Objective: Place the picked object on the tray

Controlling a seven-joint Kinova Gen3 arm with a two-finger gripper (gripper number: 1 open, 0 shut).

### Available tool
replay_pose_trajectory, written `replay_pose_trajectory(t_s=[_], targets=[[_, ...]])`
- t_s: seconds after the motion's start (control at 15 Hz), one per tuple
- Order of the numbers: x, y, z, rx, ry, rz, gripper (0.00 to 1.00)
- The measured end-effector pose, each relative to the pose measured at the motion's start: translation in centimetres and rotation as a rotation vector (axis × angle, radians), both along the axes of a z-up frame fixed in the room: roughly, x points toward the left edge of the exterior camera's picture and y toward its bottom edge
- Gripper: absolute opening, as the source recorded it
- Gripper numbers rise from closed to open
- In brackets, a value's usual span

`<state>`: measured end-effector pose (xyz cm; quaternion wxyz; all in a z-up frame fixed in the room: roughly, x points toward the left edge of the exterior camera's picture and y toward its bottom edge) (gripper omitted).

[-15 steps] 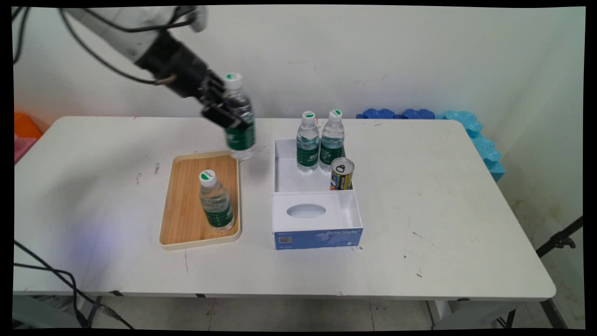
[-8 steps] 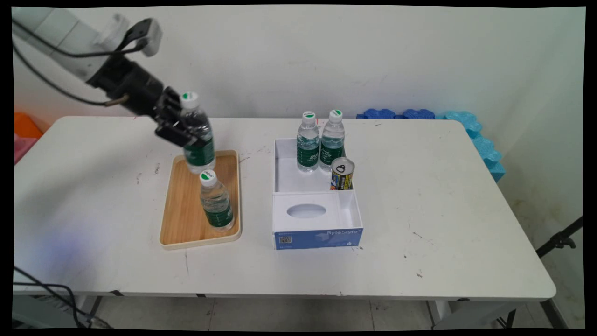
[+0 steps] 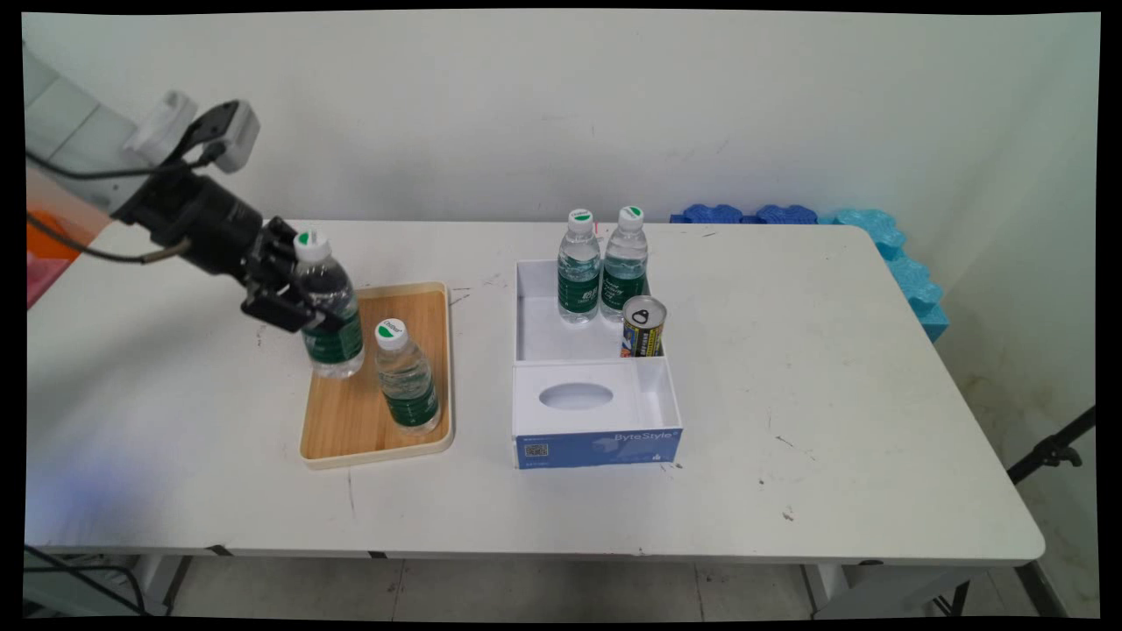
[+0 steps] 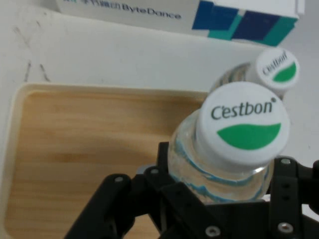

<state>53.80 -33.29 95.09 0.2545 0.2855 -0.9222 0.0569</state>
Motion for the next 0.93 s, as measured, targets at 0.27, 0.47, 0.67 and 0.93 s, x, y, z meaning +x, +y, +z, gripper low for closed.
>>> replay_pose_trajectory(t_s=[0.27,0.47,0.67,0.93], targets=[[-0.1,1.3,-1.8,0.006,0.001,-0.011,0.0],[-0.4,2.0,-3.4,0.005,0.0,-0.017,0.0],[-0.8,2.3,-4.8,0.002,-0.001,-0.015,0.0],[-1.1,2.3,-6.4,-0.005,-0.01,0.002,0.0]])
